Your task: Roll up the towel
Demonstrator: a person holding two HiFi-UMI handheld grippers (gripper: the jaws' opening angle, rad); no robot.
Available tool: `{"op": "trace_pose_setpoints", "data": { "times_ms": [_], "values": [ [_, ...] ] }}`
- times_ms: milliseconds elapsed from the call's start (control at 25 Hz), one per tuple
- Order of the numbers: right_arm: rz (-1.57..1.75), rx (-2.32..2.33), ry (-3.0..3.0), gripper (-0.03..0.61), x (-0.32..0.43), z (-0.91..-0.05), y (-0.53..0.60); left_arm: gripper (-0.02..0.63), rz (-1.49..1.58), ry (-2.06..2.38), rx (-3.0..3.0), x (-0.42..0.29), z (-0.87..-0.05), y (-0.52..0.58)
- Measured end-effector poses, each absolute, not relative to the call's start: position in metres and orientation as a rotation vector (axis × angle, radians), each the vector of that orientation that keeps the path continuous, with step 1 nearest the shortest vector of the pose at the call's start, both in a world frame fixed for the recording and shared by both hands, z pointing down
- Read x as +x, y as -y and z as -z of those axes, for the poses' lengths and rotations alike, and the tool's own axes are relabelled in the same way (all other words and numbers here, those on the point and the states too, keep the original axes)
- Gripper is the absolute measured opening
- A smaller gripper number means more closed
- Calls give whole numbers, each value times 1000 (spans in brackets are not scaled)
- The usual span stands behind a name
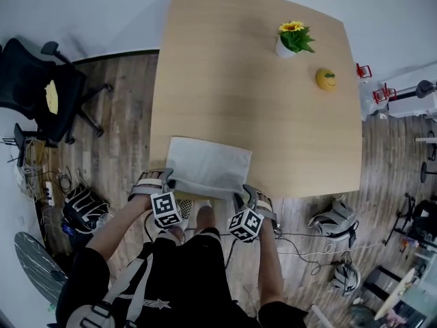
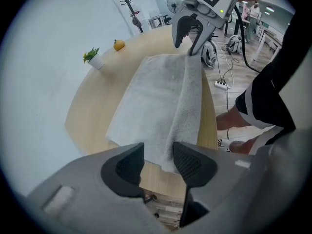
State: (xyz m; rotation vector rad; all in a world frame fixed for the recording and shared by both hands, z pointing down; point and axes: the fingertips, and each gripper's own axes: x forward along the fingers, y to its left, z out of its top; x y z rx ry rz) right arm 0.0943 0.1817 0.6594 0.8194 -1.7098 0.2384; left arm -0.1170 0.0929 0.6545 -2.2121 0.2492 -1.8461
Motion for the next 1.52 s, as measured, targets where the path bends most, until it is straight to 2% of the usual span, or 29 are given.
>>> {"op": "trace_pose_setpoints", "data": {
  "times_ms": [600, 1280, 1520],
  "values": [
    [-162, 873, 1703, 183, 85, -629, -199, 199, 1795, -316, -2171, -129, -626, -100],
    [-196, 790, 1725, 171, 60, -655, -220, 189, 1815, -215, -2196, -127, -648, -131],
    [-198, 770, 1730, 152, 61, -666, -220, 166, 1826, -191, -2192, -123, -659, -129]
  ]
}}
